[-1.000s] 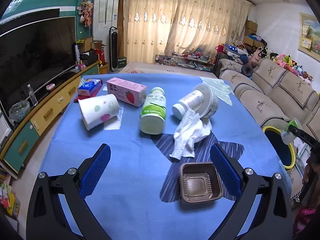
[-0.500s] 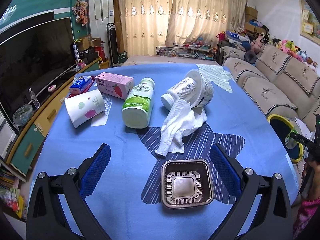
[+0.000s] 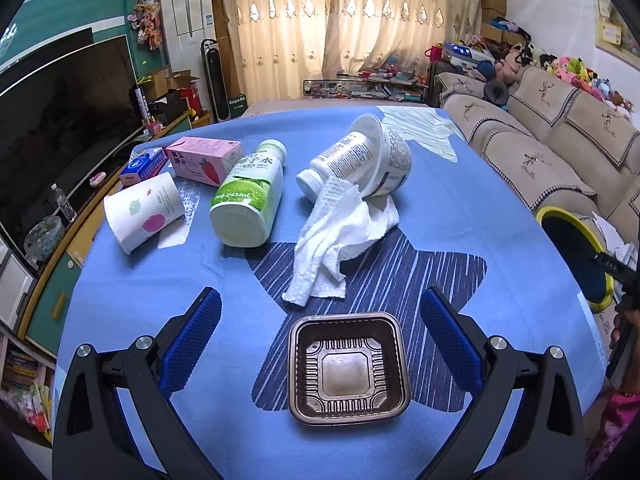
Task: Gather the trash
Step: 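Grasp the brown plastic tray rim with the left gripper, then carry the brown tray over the bin and open the left gripper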
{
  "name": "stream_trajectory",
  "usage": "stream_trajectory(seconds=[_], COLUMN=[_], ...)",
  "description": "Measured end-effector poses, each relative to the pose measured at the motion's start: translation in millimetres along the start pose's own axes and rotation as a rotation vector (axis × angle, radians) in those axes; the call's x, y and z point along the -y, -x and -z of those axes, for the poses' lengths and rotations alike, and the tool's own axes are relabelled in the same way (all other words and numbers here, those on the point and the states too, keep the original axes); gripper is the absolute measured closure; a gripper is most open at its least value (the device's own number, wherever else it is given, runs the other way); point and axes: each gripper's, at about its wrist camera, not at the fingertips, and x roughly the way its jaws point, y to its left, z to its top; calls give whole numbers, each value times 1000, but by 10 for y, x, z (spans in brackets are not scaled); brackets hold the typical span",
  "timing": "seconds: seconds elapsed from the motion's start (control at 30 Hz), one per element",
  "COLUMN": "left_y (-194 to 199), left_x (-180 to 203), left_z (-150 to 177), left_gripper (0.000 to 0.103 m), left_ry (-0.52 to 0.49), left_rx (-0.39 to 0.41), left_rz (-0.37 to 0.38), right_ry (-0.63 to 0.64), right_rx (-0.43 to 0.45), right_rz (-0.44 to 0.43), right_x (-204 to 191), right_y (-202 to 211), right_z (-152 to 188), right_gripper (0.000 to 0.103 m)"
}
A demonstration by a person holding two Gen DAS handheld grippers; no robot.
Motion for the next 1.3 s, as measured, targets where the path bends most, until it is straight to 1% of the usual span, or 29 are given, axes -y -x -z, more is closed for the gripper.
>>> stream_trajectory(seconds=[0.13,0.23,0.3,0.33,0.4,0.43,0.5,0.63,0.7,0.83,0.93,0.97,1.0,1.17,1.3], left_y=[-41,-87,-130,-152,-185,-200,-238,-344,-403,-401,-398,-392,-382,-286,-177], left_x=[-2,-37,-80,-103,-159,-186,-234,-263,-261,-244,-263,-264,-267,-207,-47], left_z=[61,110,139,153,174,183,196,240,276,311,317,327,339,332,173], left_gripper=[6,14,27,30,39,41,49,60,69,75,86,94,96,98,98], left_ry=[-2,4,15,21,40,50,60,56,53,35,44,45,47,33,6], left_rx=[-23,-42,-61,-69,-84,-89,-100,-137,-161,-164,-170,-172,-173,-158,-122], left_rz=[19,18,18,20,30,36,37,34,39,41,49,48,53,66,97], right_ry=[-4,-12,-9,-6,0,3,9,19,23,27,25,25,25,22,14], right_rx=[12,19,19,19,18,18,15,7,7,8,13,15,17,22,31], right_rz=[-18,-36,-49,-55,-64,-66,-72,-81,-85,-88,-92,-93,-94,-101,-105], right_x=[14,-1,-18,-36,-71,-88,-122,-182,-208,-220,-221,-223,-222,-213,-178], right_y=[84,141,166,175,194,199,199,188,190,202,218,224,231,246,282], right_z=[8,19,25,29,40,48,54,66,71,62,58,57,55,56,66], right_gripper=[46,46,46,46,46,46,46,46,46,45,45,46,46,46,46])
